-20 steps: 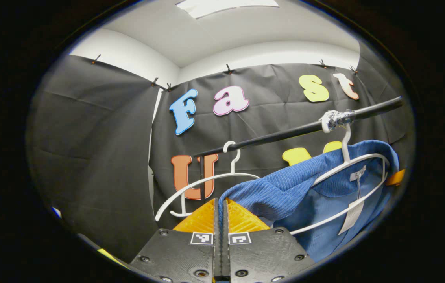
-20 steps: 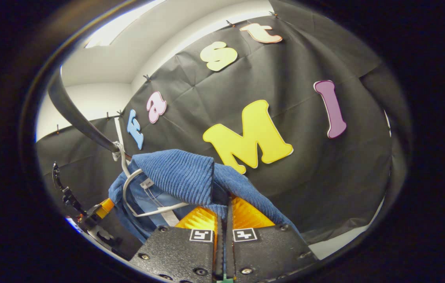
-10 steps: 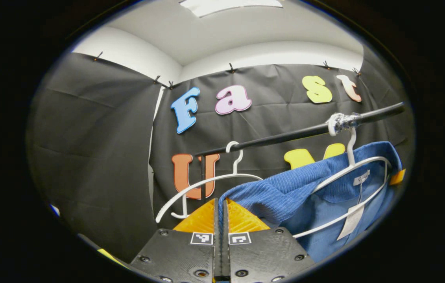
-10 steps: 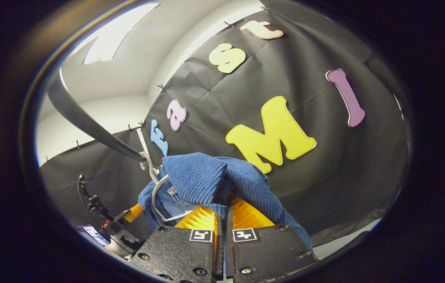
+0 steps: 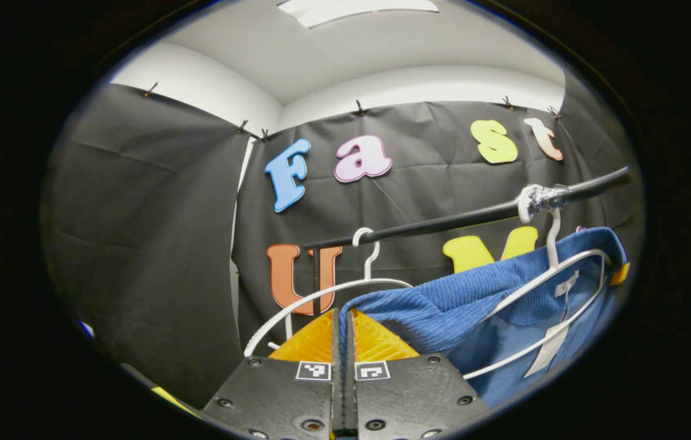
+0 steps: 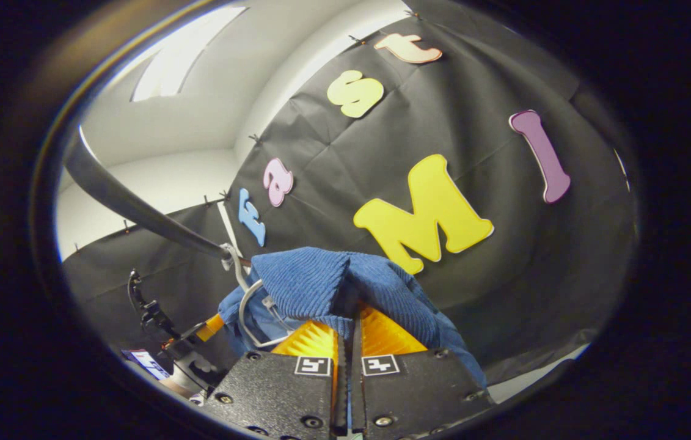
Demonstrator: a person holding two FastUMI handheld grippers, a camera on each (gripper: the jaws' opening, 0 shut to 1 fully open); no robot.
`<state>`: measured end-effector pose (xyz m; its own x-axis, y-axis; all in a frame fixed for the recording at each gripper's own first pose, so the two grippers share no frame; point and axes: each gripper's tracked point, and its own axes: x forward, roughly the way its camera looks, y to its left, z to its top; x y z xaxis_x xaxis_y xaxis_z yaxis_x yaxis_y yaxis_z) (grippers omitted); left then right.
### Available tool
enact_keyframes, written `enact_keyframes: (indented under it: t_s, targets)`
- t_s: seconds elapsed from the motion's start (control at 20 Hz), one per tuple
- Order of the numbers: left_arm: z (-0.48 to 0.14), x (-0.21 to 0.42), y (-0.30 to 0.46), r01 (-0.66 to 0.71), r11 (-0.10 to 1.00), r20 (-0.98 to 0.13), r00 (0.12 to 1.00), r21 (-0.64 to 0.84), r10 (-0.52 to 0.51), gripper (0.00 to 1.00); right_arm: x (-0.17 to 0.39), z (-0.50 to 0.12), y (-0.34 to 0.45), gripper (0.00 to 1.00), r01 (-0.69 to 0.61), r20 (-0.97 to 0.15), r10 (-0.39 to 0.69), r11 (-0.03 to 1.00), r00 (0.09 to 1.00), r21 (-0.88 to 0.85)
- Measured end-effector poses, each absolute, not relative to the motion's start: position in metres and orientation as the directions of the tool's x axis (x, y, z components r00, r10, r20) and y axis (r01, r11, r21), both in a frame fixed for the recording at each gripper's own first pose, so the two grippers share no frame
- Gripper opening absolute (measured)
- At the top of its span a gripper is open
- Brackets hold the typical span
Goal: Grasp the clothes on the hanger with both hands and then place them into the laundry hamper below.
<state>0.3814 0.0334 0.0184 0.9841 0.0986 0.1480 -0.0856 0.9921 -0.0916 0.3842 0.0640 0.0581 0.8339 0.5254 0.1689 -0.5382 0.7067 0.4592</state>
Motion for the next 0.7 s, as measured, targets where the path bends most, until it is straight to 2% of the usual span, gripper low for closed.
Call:
enact_keyframes:
  t_s: [0.15, 0.25, 0.35, 0.4, 0.5, 0.7]
  targets:
    - [0.021, 0.381, 0.030, -0.070, 0.995, 0.150, 0.985, -0.073, 0.081, 0.00, 0.392, 0.069, 0.047, 0.05, -0.499, 0.189, 0.468, 0.734, 0.863, 0.460]
    - [0.021, 0.379, 0.027, -0.060, 0.996, 0.150, 0.986, -0.066, 0.069, 0.00, 0.394, 0.066, 0.047, 0.05, -0.503, 0.174, 0.480, 0.734, 0.860, 0.456]
    - [0.020, 0.380, 0.031, -0.066, 0.996, 0.151, 0.986, -0.064, 0.075, 0.00, 0.385, 0.065, 0.056, 0.06, -0.550, 0.179, 0.550, 0.642, 0.816, 0.534]
    - [0.021, 0.383, 0.032, -0.065, 0.995, 0.147, 0.986, -0.073, 0.075, 0.04, 0.382, 0.069, 0.056, 0.06, -0.584, 0.207, 0.578, 0.605, 0.790, 0.541]
    - [0.022, 0.390, 0.033, -0.061, 0.994, 0.139, 0.988, -0.088, 0.073, 0.00, 0.377, 0.070, 0.063, 0.05, -0.627, 0.229, 0.615, 0.573, 0.755, 0.528]
    - [0.023, 0.393, 0.030, -0.068, 0.995, 0.148, 0.986, -0.070, 0.078, 0.00, 0.379, 0.073, 0.066, 0.04, -0.657, 0.256, 0.657, 0.482, 0.709, 0.580]
